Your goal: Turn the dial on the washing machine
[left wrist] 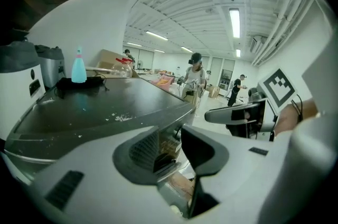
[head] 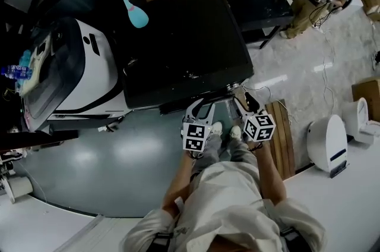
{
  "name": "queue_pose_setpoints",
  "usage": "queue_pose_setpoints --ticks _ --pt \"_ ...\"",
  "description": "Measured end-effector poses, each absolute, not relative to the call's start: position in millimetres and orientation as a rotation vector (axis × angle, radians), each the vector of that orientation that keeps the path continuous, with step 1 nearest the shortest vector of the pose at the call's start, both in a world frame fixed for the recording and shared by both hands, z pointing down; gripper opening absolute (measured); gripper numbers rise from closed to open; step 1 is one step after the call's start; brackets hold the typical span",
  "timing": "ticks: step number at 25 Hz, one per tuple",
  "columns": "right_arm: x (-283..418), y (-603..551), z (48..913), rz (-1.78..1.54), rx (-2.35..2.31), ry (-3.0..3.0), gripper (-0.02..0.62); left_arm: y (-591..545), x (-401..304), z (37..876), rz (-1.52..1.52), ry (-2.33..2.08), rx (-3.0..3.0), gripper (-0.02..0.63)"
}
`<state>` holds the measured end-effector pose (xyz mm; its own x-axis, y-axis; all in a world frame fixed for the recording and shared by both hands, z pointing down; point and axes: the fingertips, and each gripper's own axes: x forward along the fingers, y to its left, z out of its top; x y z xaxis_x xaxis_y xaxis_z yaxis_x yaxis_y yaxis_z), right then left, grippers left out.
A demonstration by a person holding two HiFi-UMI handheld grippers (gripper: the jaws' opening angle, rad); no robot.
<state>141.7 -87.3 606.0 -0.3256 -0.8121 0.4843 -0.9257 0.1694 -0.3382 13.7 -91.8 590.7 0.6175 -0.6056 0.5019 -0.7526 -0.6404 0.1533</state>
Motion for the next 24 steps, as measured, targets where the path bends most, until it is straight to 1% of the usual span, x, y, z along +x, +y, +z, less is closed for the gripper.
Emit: queue_pose_setpoints --ticks 14,24 --pt "132.9 -75.6 561.6 0.726 1.733 -2.186 0.233 -93.9 -6.0 566.0 0.574 -1.051 2.558 0.137" --pt "145.3 -85.4 531.4 0.627 1.733 -2.195 0.227 -116.4 10.0 535.2 0.554 -1.051 2.616 0.137"
